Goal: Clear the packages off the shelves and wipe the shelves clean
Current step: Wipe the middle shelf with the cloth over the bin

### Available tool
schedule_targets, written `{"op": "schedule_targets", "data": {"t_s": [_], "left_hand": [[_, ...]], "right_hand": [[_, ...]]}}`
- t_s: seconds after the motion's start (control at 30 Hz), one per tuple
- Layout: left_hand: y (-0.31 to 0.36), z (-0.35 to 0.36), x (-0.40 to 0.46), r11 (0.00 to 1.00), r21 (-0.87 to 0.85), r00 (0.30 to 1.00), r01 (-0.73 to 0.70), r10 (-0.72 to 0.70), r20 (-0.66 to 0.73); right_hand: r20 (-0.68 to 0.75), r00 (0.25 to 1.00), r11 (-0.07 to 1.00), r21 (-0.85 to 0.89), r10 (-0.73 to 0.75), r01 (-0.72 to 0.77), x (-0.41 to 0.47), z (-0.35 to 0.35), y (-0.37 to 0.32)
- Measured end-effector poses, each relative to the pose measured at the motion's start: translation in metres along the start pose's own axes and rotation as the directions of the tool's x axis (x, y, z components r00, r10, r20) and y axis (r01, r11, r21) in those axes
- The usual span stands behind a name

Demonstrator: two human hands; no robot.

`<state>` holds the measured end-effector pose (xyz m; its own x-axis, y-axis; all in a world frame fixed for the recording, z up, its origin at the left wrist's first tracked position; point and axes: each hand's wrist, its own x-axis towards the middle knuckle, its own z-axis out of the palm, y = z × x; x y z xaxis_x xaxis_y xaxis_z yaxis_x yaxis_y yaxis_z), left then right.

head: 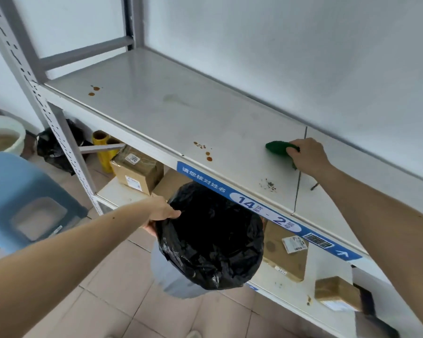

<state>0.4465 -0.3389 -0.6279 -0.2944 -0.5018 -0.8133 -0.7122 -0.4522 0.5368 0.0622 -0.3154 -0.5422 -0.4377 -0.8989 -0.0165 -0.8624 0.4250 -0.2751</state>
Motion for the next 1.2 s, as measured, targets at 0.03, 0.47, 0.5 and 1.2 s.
{"op": "schedule_targets", "data": {"t_s": [0.03, 0.47, 0.5, 1.2], "left_hand": [[0.0, 0.011, 0.003, 1.0, -0.015, 1.0, 0.004, -0.004, 0.005], [-0.003, 0.07, 0.009, 0.993, -0.119, 1.0, 0.01, -0.013, -0.023], [-0.002, 0.07, 0.006, 0.994, -0.108, 1.0, 0.003, -0.005, -0.023], [0.016, 0.067, -0.031, 0.996, 0.006, 0.996, -0.089, 0.089, 0.013]], "right_hand": [[0.058, 0.998, 0.999, -0.03, -0.015, 0.016, 0.002, 0.008, 0.009], [0.13, 0.947, 0.955, 0.09, -0.294, 0.284, -0.055, 0.032, 0.013], [0.137, 0.941, 0.949, 0.112, -0.308, 0.295, -0.066, 0.033, 0.008], [0.125, 0.923, 0.92, 0.199, -0.364, 0.337, -0.169, 0.033, -0.014]]}}
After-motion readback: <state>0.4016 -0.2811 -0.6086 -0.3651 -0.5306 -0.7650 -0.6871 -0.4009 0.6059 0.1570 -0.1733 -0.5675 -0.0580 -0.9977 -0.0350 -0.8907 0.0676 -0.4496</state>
